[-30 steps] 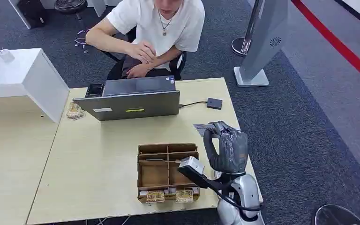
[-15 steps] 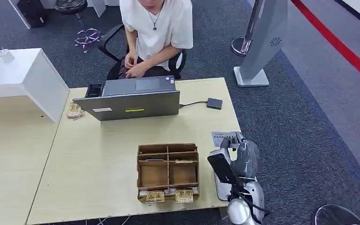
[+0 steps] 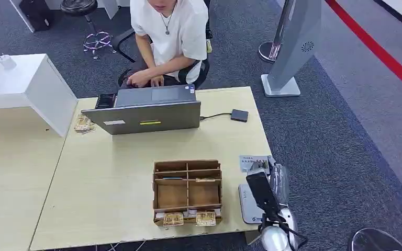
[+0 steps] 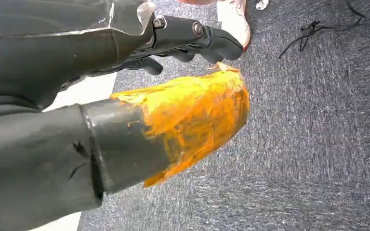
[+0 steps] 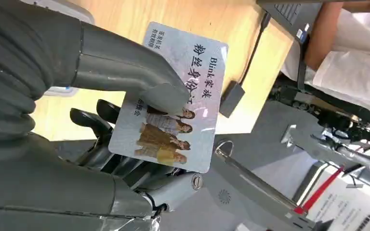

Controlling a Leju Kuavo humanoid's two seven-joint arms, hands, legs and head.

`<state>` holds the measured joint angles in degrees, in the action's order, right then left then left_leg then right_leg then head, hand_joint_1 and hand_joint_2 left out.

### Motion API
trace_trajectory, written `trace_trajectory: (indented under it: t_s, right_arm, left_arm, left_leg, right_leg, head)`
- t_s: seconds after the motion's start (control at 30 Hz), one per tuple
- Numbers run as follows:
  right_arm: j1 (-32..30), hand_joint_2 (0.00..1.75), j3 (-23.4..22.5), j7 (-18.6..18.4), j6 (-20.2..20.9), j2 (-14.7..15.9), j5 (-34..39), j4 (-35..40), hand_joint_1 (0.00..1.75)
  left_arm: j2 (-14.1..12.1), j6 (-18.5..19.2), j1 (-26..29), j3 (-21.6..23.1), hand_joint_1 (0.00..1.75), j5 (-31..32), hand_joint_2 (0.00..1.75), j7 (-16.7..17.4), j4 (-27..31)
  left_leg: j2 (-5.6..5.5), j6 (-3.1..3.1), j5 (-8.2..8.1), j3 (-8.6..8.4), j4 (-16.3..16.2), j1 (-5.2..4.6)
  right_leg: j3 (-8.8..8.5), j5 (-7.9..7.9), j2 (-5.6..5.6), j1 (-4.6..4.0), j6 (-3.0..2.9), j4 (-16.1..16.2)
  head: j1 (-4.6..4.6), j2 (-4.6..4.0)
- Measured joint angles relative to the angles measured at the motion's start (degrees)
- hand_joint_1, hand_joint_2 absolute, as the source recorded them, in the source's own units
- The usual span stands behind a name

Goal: Pass the card to the sensor for recognition and then transmit it.

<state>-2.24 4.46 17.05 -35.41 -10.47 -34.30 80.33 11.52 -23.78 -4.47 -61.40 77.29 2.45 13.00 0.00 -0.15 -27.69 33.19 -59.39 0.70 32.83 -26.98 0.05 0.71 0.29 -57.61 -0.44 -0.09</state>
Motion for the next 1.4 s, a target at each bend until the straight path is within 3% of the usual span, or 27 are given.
trace_trajectory:
  t_s: [0.3,1.4]
  right_arm:
    - [-1.4,1.75,-1.0,1.7,4.9,0.7,7.1,-0.8,1.75]
    - [-5.1,1.75,-6.8,1.9,8.5,1.3,9.5,-2.5,1.75]
  left_arm:
    - [0.0,0.0,0.0,-0.3,0.0,-0.4,0.0,0.0,0.0]
    - [0.0,-0.2,0.0,-1.7,0.0,-2.1,0.0,0.1,0.0]
  left_leg:
    - [0.0,0.0,0.0,0.0,0.0,0.0]
    - [0.0,0.0,0.0,0.0,0.0,0.0]
  right_leg:
    - [0.0,0.0,0.0,0.0,0.0,0.0]
    - [0.0,0.0,0.0,0.0,0.0,0.0]
  head:
    - [0.0,0.0]
    - [0.0,0.0]
